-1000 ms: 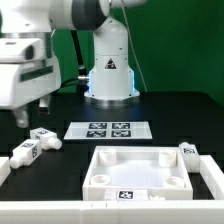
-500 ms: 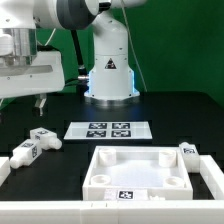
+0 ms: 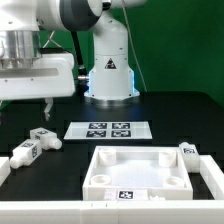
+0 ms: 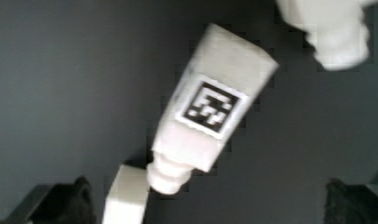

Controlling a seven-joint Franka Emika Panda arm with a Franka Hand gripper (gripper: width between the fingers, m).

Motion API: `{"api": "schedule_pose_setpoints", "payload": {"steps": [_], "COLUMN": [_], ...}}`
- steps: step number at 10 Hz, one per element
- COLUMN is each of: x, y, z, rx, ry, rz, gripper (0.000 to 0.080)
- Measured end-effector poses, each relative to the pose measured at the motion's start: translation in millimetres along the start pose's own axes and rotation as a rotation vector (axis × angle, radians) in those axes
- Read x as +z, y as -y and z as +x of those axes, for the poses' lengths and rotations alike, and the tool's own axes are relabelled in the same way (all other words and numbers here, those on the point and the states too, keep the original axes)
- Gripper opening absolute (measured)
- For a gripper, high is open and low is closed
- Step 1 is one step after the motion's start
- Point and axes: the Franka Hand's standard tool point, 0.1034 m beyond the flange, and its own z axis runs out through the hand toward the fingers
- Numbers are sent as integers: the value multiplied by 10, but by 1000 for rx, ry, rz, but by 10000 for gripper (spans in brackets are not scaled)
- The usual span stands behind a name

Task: Assemble one leg

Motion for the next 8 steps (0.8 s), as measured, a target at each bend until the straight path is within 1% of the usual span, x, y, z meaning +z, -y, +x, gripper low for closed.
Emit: {"api": "schedule_pose_setpoints", "payload": {"steps": [1, 2, 5, 6, 8], "x": [76, 119, 128, 143, 302], "y": [11, -32, 27, 36, 48], "z": [70, 104, 128, 123, 35], "rx": [50, 69, 290, 349, 471], "ry": [3, 4, -5, -5, 19], "rz": [5, 13, 38, 46, 63], "gripper": [649, 649, 649, 649, 649]}}
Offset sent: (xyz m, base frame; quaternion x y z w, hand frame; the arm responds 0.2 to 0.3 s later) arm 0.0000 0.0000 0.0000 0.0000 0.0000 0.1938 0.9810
